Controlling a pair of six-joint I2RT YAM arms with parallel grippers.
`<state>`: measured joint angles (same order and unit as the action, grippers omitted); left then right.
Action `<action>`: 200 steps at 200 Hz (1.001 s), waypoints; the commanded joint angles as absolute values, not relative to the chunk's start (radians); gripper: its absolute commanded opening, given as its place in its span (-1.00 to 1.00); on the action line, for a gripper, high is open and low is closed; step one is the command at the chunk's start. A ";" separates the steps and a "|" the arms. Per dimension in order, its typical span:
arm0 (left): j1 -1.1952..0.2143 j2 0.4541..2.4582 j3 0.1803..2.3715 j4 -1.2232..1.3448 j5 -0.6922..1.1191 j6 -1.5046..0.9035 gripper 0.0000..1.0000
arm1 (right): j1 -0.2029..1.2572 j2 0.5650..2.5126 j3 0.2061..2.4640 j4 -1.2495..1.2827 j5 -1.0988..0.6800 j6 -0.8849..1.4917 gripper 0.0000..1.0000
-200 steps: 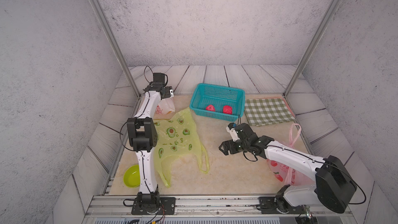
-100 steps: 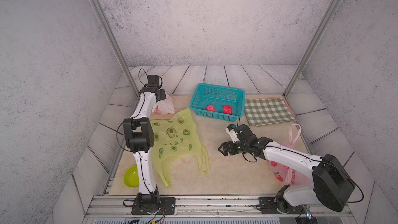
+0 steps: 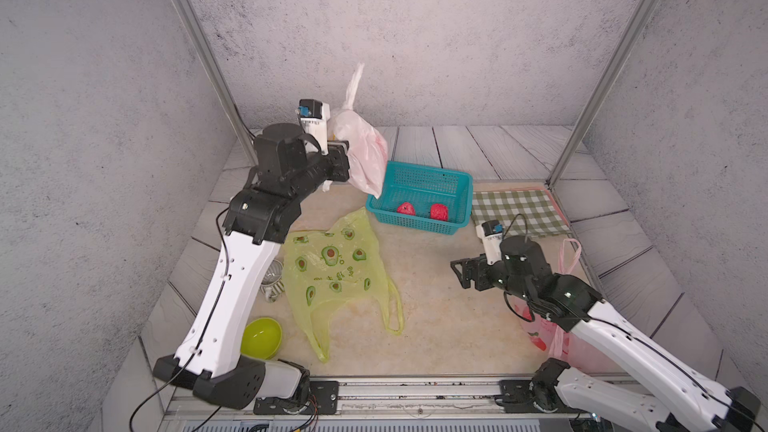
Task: Untie the knot of a plastic bag & take out the apple
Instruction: Pick up the plastic bag at the center of the board, then place the plastic bag at the center of the board.
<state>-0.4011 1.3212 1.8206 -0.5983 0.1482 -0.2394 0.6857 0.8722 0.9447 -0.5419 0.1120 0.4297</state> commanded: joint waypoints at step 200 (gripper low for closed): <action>-0.517 1.126 1.064 -0.641 0.019 -0.404 0.94 | 0.683 0.664 0.879 -0.707 0.301 0.442 0.89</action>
